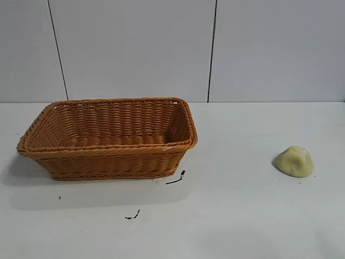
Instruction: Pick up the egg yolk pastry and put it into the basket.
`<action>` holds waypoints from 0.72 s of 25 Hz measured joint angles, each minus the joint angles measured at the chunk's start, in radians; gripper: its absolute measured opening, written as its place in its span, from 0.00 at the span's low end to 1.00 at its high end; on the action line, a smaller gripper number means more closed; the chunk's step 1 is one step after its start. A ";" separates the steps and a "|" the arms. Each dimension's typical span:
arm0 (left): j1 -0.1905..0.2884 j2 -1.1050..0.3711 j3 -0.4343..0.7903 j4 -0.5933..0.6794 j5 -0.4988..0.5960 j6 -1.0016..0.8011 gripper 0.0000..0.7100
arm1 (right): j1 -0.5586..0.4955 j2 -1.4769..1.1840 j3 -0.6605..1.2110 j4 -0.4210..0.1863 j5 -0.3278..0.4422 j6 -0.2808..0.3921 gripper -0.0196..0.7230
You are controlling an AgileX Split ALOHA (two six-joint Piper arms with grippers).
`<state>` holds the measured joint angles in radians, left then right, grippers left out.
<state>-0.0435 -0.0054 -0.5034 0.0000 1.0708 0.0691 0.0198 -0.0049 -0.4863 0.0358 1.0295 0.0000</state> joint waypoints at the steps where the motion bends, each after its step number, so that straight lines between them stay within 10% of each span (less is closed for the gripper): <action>1: 0.000 0.000 0.000 0.000 0.000 0.000 0.98 | 0.000 0.000 0.000 0.000 0.000 0.000 0.96; 18: 0.000 0.000 0.000 0.000 0.000 0.000 0.98 | 0.000 0.261 -0.108 -0.044 -0.065 0.000 0.96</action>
<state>-0.0435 -0.0054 -0.5034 0.0000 1.0708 0.0691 0.0198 0.2561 -0.5941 -0.0084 0.9642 0.0000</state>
